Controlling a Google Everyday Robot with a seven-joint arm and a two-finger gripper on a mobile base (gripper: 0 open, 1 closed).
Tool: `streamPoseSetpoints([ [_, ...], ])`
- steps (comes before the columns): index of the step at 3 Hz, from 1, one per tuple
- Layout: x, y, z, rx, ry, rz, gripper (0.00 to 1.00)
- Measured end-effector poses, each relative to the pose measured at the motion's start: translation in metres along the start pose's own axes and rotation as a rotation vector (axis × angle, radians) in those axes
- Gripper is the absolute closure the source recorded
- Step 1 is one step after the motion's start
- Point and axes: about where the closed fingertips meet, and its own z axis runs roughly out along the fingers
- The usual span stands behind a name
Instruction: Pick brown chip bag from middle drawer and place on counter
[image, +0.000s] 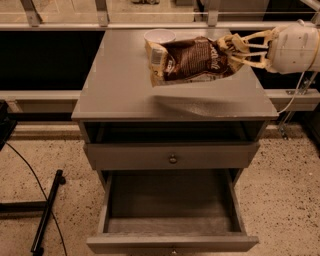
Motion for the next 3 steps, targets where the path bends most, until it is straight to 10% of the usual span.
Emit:
streamPoseSetpoints([
  [1, 0.023, 0.019, -0.008, -0.037, 0.112, -0.028, 1.00],
  [3, 0.070, 0.059, -0.013, -0.126, 0.312, -0.085, 0.58],
])
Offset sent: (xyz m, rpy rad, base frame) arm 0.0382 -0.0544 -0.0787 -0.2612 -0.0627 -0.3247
